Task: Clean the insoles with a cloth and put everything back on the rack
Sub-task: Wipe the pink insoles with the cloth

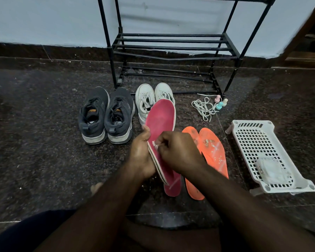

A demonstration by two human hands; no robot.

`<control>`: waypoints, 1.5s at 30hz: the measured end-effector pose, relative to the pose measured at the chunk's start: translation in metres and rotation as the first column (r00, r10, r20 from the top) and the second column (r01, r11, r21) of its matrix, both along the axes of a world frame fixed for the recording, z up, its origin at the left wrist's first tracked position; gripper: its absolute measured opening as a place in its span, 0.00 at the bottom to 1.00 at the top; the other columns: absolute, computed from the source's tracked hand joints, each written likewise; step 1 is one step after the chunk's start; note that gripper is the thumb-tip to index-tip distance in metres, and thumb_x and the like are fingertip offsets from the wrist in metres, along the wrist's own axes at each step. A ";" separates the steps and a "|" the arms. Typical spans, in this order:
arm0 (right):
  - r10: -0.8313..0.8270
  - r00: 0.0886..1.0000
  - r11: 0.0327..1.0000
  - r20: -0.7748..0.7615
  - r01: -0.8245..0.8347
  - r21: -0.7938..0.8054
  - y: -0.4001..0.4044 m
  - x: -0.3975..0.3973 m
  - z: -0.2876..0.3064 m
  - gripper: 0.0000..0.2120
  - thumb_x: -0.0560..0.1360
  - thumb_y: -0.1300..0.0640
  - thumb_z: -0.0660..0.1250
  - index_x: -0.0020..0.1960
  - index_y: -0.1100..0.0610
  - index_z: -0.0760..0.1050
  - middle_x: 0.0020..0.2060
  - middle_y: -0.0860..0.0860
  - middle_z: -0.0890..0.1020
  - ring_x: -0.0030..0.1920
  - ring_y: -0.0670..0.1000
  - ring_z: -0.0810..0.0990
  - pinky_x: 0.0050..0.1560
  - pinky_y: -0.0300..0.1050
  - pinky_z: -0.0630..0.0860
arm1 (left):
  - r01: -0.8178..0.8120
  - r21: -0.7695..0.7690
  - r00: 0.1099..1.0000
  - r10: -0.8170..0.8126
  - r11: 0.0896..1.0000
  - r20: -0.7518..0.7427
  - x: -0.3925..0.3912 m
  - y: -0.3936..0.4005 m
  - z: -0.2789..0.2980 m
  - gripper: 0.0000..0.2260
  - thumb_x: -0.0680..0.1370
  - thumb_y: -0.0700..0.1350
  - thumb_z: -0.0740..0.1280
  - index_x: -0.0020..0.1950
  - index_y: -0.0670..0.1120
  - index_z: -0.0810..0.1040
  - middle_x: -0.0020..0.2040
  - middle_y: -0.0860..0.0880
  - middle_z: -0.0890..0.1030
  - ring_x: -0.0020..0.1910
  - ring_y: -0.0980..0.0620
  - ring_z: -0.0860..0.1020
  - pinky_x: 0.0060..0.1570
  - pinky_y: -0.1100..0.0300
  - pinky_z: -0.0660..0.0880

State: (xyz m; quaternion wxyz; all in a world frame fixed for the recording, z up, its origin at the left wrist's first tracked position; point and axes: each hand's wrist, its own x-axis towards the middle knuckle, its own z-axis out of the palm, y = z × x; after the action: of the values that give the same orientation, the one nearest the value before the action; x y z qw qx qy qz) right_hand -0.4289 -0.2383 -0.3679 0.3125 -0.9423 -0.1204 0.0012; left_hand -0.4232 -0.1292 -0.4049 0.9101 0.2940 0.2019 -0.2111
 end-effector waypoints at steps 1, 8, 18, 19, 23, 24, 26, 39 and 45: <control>0.038 0.998 0.999 -0.056 -0.037 0.004 0.002 -0.003 0.000 0.06 0.72 0.60 0.68 0.44 0.53 0.83 0.40 0.47 0.85 0.42 0.45 0.80 0.44 0.38 0.72 | -0.003 -0.002 1.000 0.003 1.000 -0.011 0.001 0.002 0.000 0.32 0.81 0.64 0.54 0.56 0.36 0.80 0.51 0.37 0.83 0.47 0.41 0.84 0.52 0.47 0.78; 0.035 0.982 0.944 -0.185 0.028 0.330 -0.011 0.010 0.002 0.03 0.70 0.60 0.75 0.39 0.54 0.82 0.32 0.48 0.84 0.34 0.48 0.83 0.43 0.50 0.81 | -0.002 -0.012 1.000 0.002 1.000 0.009 0.005 0.009 0.005 0.36 0.81 0.67 0.52 0.56 0.35 0.79 0.47 0.35 0.84 0.44 0.39 0.85 0.47 0.45 0.81; -0.035 0.977 0.843 -0.211 0.142 0.518 -0.020 0.016 -0.001 0.07 0.71 0.64 0.74 0.42 0.53 0.82 0.36 0.54 0.84 0.34 0.52 0.80 0.45 0.60 0.80 | 0.035 0.006 0.999 -0.036 0.999 0.028 0.000 0.007 0.010 0.31 0.82 0.63 0.55 0.64 0.36 0.77 0.60 0.34 0.81 0.56 0.38 0.82 0.62 0.41 0.73; -0.048 0.979 0.846 -0.198 0.145 0.513 -0.021 0.016 -0.001 0.07 0.70 0.63 0.74 0.42 0.52 0.82 0.36 0.53 0.84 0.35 0.53 0.81 0.45 0.60 0.81 | 0.030 0.019 0.999 -0.030 0.999 0.029 0.000 0.006 0.010 0.30 0.83 0.62 0.55 0.64 0.36 0.76 0.59 0.35 0.82 0.55 0.39 0.82 0.61 0.42 0.75; -0.114 0.993 0.907 0.026 0.093 0.412 -0.018 0.014 0.004 0.05 0.71 0.61 0.73 0.43 0.51 0.82 0.39 0.45 0.83 0.40 0.47 0.81 0.43 0.47 0.79 | -0.015 0.048 1.000 0.014 0.999 0.016 -0.003 0.003 0.012 0.26 0.84 0.59 0.53 0.63 0.38 0.77 0.52 0.37 0.84 0.48 0.41 0.85 0.47 0.47 0.82; -0.095 0.990 0.936 0.109 0.052 0.347 -0.016 0.013 0.004 0.04 0.71 0.60 0.73 0.44 0.52 0.83 0.40 0.45 0.82 0.41 0.45 0.80 0.44 0.44 0.78 | -0.016 0.044 1.000 0.016 0.999 0.013 -0.003 0.001 0.011 0.25 0.84 0.58 0.53 0.60 0.39 0.77 0.50 0.38 0.85 0.46 0.43 0.85 0.47 0.48 0.81; -0.009 0.976 0.992 0.220 -0.019 0.126 -0.009 0.011 0.001 0.04 0.72 0.59 0.71 0.46 0.54 0.83 0.41 0.49 0.81 0.43 0.48 0.79 0.47 0.42 0.74 | -0.031 0.057 0.999 0.031 0.998 -0.006 -0.003 -0.004 0.011 0.24 0.85 0.57 0.53 0.55 0.39 0.78 0.44 0.40 0.85 0.42 0.45 0.86 0.48 0.50 0.78; 0.019 0.995 0.992 0.097 -0.006 -0.128 0.000 0.003 0.002 0.12 0.71 0.55 0.61 0.46 0.54 0.82 0.41 0.54 0.82 0.43 0.56 0.80 0.45 0.52 0.76 | -0.078 0.094 0.995 0.084 0.992 -0.055 0.000 -0.004 0.009 0.23 0.85 0.55 0.54 0.54 0.37 0.78 0.44 0.38 0.85 0.42 0.44 0.85 0.51 0.48 0.76; 0.090 0.985 0.987 -0.147 -0.108 -0.123 -0.001 -0.005 0.008 0.07 0.73 0.59 0.65 0.43 0.55 0.82 0.39 0.51 0.85 0.43 0.51 0.81 0.45 0.43 0.74 | -0.096 0.109 0.991 0.105 0.989 -0.086 0.003 -0.001 0.010 0.28 0.84 0.57 0.54 0.52 0.34 0.82 0.51 0.36 0.85 0.45 0.43 0.85 0.49 0.47 0.77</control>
State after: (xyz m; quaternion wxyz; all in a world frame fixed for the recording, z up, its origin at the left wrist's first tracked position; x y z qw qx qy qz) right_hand -0.4340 -0.2389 -0.3599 0.2577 -0.9510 -0.1445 0.0910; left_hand -0.4198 -0.1301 -0.3948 0.8928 0.3206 0.2686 -0.1673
